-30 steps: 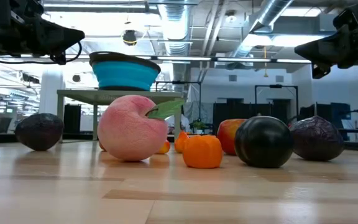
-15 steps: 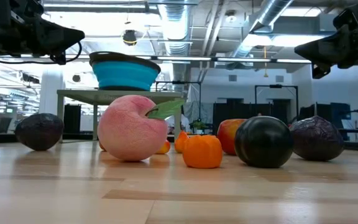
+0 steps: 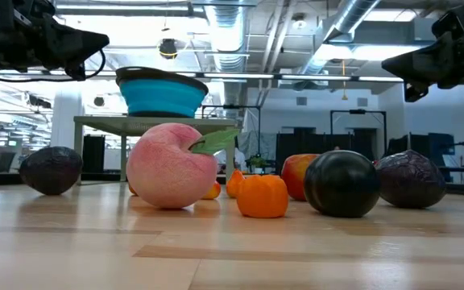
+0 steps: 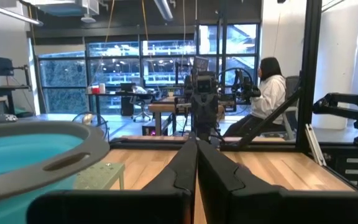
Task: Pick & Place Fruit
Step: Put the top left purple plum into the blue strainer bowl on the shelf
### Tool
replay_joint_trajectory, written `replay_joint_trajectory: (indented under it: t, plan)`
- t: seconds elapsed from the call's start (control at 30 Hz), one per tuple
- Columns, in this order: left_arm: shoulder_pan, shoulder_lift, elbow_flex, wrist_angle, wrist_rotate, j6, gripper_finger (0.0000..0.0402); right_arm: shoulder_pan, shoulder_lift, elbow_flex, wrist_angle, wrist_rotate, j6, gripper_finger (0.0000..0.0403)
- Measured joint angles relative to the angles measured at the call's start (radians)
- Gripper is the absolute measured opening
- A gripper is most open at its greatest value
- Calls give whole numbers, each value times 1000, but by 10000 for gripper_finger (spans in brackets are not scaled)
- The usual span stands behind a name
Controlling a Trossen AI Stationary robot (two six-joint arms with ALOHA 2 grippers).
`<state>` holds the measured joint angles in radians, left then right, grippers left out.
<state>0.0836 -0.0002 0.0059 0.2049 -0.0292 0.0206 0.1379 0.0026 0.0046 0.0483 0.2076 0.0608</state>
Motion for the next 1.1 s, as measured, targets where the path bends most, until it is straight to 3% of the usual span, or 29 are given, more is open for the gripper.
replay_joint_trajectory:
  t: [0.3,0.5,0.6,0.8,0.93,1.1]
  plan:
    - [0,19,0,7,-2,0,8,0,0,0,0,0,0,21]
    - [-8,109,0,139,-54,-90,7,-1,0,0,94,0,9,21]
    - [-67,259,35,199,-86,-83,2,-1,0,0,187,1,64,21]
    - [-261,724,305,170,-285,54,2,-23,0,0,243,3,73,21]
    - [-357,953,522,-33,-338,36,4,-36,16,0,234,3,119,21]
    - [-446,1085,740,-367,-365,-131,20,-43,33,0,226,3,135,21]
